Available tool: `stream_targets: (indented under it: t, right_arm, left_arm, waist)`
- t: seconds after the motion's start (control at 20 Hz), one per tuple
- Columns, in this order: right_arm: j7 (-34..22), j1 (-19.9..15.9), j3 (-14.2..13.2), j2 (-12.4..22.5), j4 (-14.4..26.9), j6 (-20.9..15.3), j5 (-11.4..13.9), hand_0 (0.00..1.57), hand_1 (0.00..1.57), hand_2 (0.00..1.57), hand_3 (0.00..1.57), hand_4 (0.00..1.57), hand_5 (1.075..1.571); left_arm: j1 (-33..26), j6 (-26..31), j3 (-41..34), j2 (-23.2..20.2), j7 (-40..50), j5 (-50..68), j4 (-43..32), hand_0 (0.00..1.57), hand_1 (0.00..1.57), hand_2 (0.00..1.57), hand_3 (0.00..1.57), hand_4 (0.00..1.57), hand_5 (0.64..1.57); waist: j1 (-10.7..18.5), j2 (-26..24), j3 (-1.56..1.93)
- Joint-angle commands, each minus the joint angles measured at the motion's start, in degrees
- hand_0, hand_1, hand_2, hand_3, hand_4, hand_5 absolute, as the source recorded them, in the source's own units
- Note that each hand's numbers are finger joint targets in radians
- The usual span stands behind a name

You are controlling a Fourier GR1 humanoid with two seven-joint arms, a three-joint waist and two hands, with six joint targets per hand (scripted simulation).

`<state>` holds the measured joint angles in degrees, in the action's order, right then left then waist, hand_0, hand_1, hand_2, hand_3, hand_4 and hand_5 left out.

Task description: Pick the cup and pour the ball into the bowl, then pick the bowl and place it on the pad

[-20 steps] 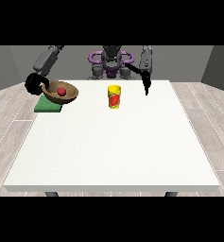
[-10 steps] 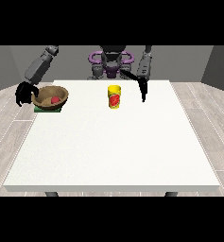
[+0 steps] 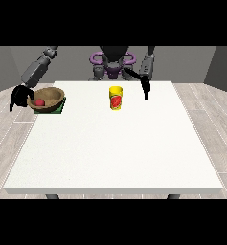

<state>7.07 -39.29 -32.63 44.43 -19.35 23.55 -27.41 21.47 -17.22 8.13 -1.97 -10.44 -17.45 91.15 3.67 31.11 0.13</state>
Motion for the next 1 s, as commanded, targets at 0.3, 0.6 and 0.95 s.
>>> stream_targets:
  t: [0.3, 0.6, 0.95]
  right_arm:
    - [-3.4, 0.9, 3.7, 2.1, 1.7, 1.9, 3.2, 1.57, 1.57, 1.57, 0.99, 0.44, 1.556]
    - [0.3, 2.8, 6.2, -0.7, 0.2, 1.5, 5.6, 1.57, 1.57, 1.57, 1.17, 0.41, 1.540]
    - [-9.2, 0.2, 10.2, 4.0, -4.5, -4.6, 9.1, 0.50, 0.50, 0.24, 0.00, 0.38, 1.087]
  left_arm:
    - [-5.0, 2.4, 0.8, -0.6, 4.6, 0.2, 4.5, 0.00, 0.00, 0.00, 0.00, 0.00, 0.687]
    - [-6.5, 0.3, 1.8, 1.7, 1.2, -1.4, 0.6, 0.00, 0.00, 0.00, 0.00, 0.00, 0.687]
    - [-6.3, -2.0, 4.1, 2.0, 1.4, 1.9, -12.0, 0.00, 0.00, 0.00, 0.00, 0.00, 0.682]
  waist:
    - [-0.6, -5.6, -0.07]
    - [-1.5, -6.4, -0.08]
    - [-2.0, -18.8, -0.27]
